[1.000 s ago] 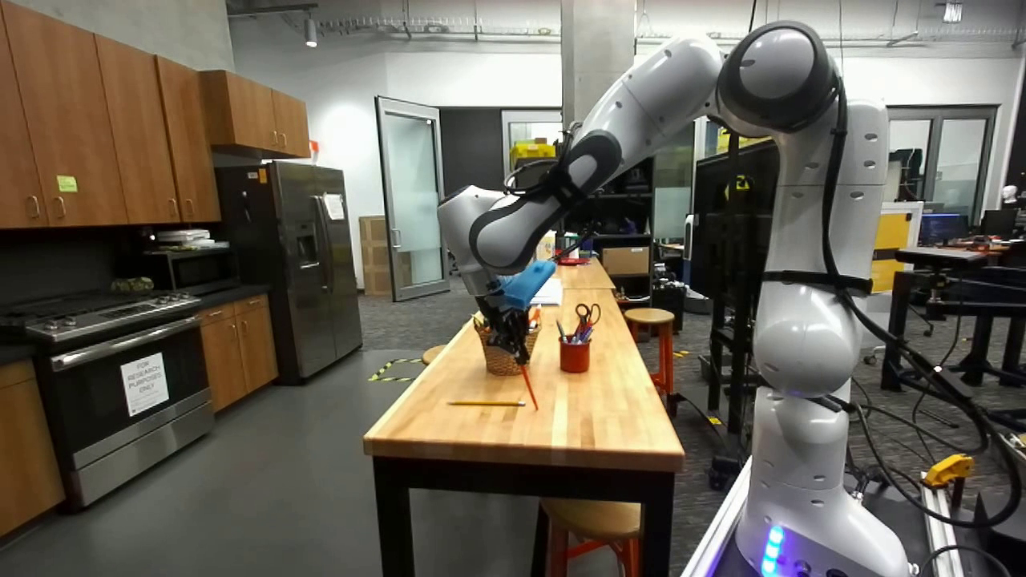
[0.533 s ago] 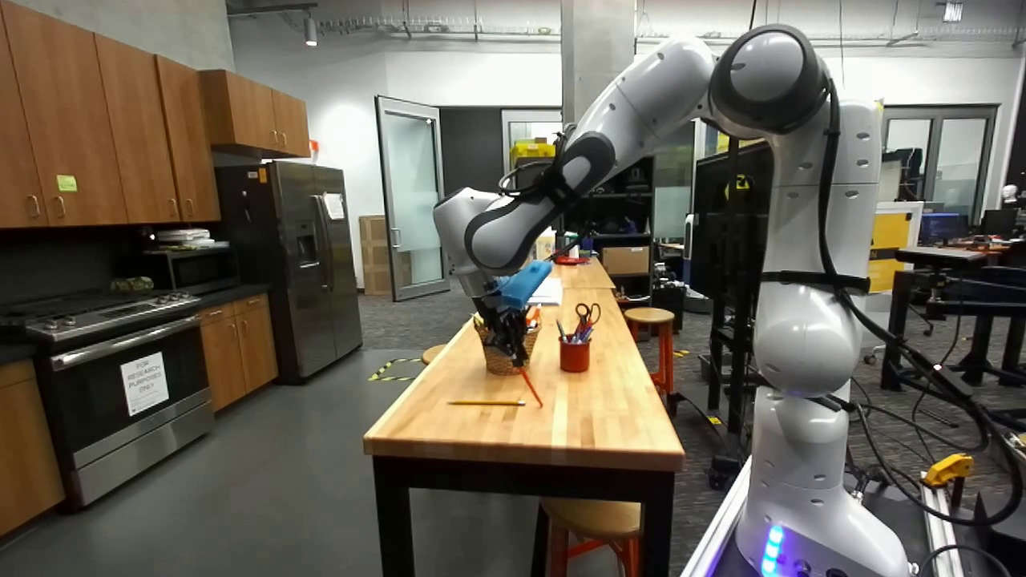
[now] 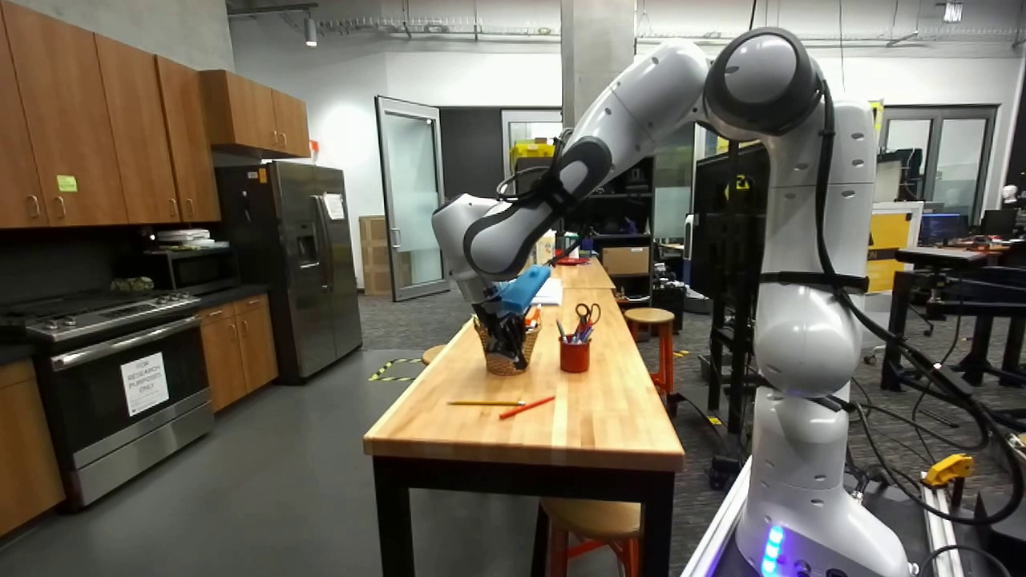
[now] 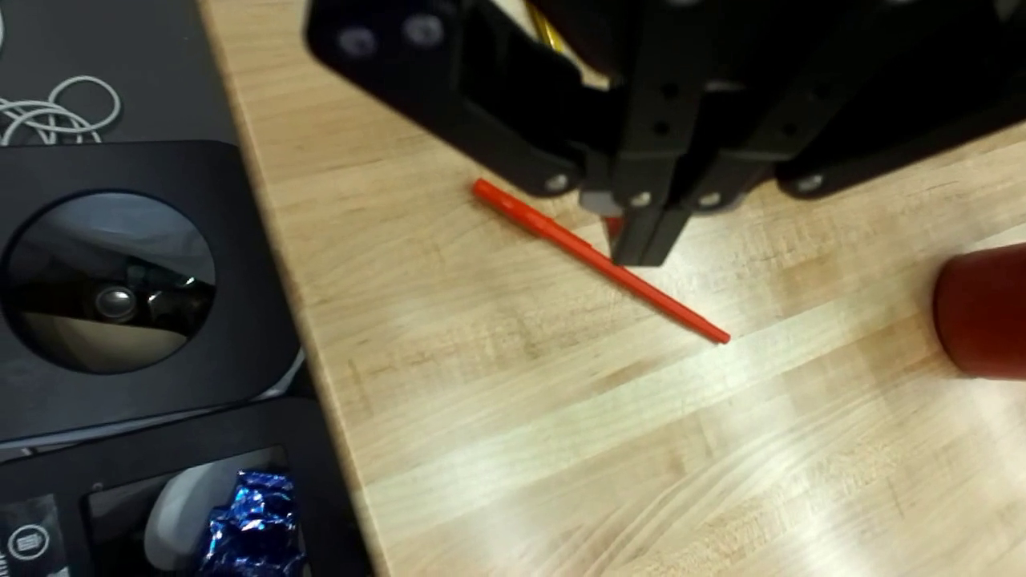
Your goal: Remove an orange pencil from the basket and place it next to the yellow pencil on the table
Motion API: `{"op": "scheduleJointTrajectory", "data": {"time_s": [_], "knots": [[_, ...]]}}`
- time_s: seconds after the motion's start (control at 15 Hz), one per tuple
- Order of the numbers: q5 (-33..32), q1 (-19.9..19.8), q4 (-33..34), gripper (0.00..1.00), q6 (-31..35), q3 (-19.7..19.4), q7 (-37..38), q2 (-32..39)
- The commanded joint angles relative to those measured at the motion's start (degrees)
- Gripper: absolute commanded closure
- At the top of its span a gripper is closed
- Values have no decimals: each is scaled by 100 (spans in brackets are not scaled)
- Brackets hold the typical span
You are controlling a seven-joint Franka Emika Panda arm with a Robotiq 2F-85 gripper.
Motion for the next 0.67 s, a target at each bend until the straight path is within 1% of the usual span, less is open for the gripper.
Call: {"op": "scheduleJointTrajectory", "data": {"time_s": [0.0,0.13,0.4,0.53,0.6], "knots": [[157,69,9,74,-48,-112,-224,54],[261,58,-16,64,-21,-137,-407,81],[669,36,-75,36,116,-196,-1317,123],[804,35,-64,23,109,-217,-1653,164],[863,33,-72,16,113,-226,-1820,169]]}}
